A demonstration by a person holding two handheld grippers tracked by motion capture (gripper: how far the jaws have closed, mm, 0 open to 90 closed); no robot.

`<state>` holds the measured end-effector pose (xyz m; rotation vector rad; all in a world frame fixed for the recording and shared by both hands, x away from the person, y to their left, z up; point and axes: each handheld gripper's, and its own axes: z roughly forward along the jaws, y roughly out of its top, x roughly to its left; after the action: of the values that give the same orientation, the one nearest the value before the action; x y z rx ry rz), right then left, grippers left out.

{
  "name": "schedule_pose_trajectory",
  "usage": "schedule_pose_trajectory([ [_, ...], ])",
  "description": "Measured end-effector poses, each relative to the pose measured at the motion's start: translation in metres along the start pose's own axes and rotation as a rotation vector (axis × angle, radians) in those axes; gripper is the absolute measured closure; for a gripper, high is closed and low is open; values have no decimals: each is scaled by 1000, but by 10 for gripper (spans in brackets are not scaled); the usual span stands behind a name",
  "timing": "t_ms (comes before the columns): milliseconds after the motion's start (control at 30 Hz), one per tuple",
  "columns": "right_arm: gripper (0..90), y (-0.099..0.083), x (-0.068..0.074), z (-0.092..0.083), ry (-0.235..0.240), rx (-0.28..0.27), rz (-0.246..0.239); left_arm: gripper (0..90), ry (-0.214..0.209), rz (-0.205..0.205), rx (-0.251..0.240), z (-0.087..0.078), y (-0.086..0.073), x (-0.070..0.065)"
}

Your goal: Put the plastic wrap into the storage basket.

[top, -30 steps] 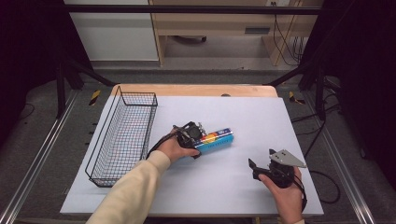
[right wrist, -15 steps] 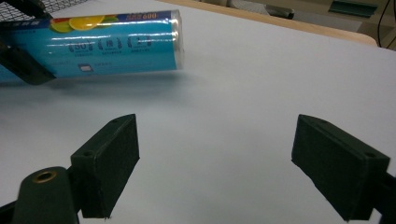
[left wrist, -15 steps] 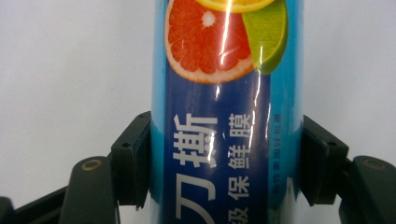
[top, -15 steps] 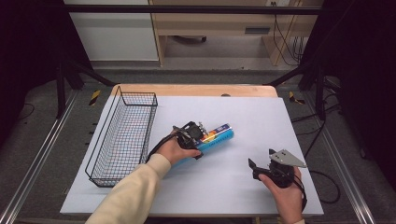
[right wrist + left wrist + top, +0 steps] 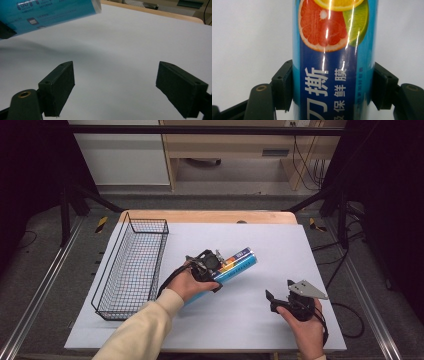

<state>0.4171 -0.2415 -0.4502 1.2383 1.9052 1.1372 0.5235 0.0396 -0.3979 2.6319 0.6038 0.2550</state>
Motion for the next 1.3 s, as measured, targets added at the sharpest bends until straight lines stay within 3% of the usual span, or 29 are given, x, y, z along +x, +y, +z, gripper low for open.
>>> schedule_pose_trajectory([
  [267,154,0,0,0,6,-2,5,321,23,-12,-53,-24,3,-7],
  [567,154,-1,-1,0,8,-6,17,322,50,-10,-68,-44,5,-9],
  [767,145,-3,-1,2,17,3,28,322,59,-37,-83,-59,5,-7],
  [900,116,-4,-3,5,20,7,34,322,62,-20,-79,-69,6,-5],
  [1100,86,-6,-10,6,11,4,62,322,69,-45,-100,-83,3,-6],
  [1300,92,-6,-8,4,18,7,61,322,116,-54,-85,-102,-6,-17],
])
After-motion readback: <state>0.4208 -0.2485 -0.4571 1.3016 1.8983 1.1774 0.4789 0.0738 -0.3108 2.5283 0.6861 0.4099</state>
